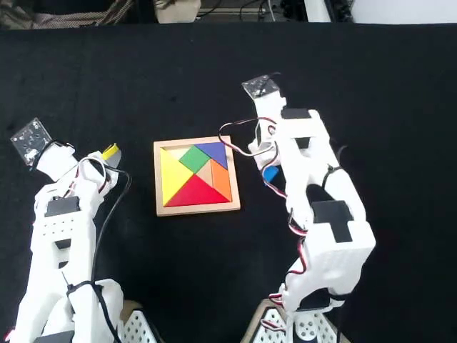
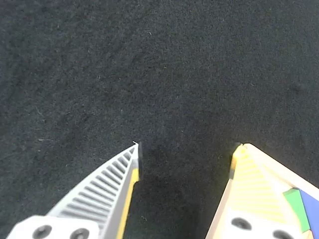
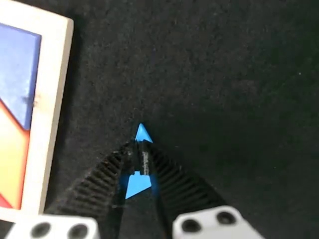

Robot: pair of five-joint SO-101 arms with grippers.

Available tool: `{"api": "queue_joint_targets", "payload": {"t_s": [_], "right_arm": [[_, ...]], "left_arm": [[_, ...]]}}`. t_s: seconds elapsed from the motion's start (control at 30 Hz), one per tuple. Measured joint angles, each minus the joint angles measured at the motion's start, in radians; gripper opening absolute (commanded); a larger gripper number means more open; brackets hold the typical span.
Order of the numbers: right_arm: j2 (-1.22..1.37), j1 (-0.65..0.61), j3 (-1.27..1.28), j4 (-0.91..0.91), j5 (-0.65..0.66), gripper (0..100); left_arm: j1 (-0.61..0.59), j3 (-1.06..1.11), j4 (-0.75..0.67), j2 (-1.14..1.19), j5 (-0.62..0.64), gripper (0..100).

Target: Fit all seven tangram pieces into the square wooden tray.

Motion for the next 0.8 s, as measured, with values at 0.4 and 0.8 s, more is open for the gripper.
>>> {"api": "queue_joint_targets", "payload": {"t_s": [0.4,0.8], "right_arm": [[-0.180,-0.014,0.187,-0.160,0.014,1.1],[-0.012,-0.021,0.029,-0.051,0.066,1.1]], "left_arm": [[0.000,0.000,0.000,0.000,0.000,29],[0.000,0.000,0.000,0.000,0.000,29]]}}
